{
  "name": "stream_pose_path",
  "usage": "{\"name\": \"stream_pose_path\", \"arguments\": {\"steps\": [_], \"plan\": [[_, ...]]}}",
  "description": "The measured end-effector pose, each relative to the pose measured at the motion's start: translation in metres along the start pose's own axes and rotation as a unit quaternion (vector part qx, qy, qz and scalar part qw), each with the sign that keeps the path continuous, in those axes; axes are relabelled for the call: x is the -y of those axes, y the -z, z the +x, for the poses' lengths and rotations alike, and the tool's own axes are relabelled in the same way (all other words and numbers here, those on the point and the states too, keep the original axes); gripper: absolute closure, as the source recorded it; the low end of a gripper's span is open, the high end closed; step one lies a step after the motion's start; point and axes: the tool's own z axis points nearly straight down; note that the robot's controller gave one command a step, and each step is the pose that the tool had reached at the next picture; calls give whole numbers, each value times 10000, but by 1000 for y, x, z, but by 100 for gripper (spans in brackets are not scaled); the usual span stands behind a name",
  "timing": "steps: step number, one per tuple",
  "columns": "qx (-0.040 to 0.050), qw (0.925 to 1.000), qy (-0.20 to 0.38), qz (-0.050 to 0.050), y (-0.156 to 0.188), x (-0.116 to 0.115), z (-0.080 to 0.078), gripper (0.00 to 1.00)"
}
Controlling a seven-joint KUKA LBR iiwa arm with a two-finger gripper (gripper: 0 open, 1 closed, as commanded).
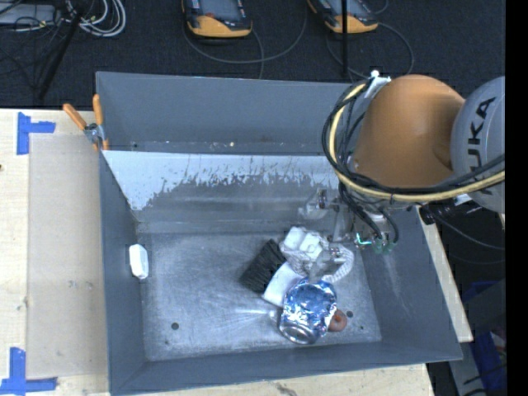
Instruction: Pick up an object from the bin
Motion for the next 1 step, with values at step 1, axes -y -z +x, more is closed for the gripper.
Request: {"name": "stream_pose_path", "arguments": {"steps": [1], "plan": [[36, 10000, -2, -1, 4, 0, -1, 0]]}}
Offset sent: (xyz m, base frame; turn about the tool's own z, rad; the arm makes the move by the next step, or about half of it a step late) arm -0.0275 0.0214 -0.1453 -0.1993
